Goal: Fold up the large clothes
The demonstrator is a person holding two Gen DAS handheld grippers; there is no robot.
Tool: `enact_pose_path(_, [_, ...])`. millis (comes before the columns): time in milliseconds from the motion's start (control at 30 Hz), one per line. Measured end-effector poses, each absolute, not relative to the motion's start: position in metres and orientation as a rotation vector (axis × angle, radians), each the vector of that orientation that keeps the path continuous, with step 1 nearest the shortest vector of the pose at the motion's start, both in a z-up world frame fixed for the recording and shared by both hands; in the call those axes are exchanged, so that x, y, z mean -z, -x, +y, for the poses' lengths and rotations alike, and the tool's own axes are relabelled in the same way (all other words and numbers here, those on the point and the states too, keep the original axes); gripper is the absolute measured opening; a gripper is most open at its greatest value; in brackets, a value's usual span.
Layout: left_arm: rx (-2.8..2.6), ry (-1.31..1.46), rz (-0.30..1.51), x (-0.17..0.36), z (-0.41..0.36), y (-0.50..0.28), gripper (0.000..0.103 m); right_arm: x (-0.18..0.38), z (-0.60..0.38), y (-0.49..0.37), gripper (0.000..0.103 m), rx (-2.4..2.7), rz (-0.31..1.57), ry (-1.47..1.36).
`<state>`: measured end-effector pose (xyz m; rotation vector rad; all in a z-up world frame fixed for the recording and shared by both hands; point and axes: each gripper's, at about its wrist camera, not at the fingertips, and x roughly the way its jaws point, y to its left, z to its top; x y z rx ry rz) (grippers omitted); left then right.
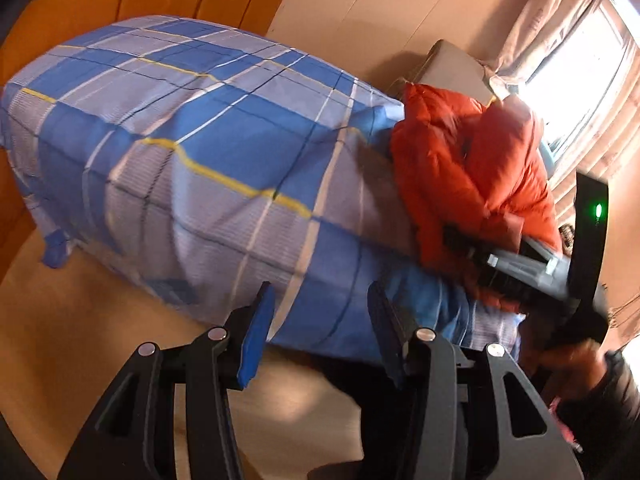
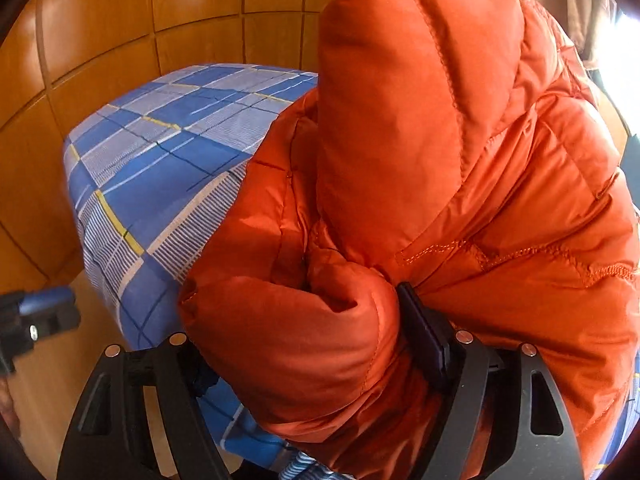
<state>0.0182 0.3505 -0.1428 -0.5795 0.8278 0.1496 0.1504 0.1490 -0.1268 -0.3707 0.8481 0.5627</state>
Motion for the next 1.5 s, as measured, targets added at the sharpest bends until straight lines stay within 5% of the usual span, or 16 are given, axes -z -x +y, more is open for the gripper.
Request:
enact_pose_path(667, [-0.25, 0.486, 0.828, 0.143, 0.34, 0.004, 0.061, 0.029, 0.082, -0.126, 0.092, -0.807, 0.744, 0.177])
enact_pose_path(1067, [-0.213, 0.326, 0.852, 0.13, 0.316, -0.007, 0.063, -0.032, 0.002, -0.245, 0.092, -0.638, 0.641, 0.19])
enact_pose_path(1267, [-0.205, 0.299, 0.85, 0.119, 0.307, -0.021, 0.065, -0.016, 0.07, -0.29, 0.092, -0.763, 0.726, 0.38])
enact_pose_path(1500, [-0.205, 0.317, 0.838, 0.109, 0.304, -0.036, 0.065, 0.072, 0.168, -0.316, 0.096, -0.727, 0.917, 0.737])
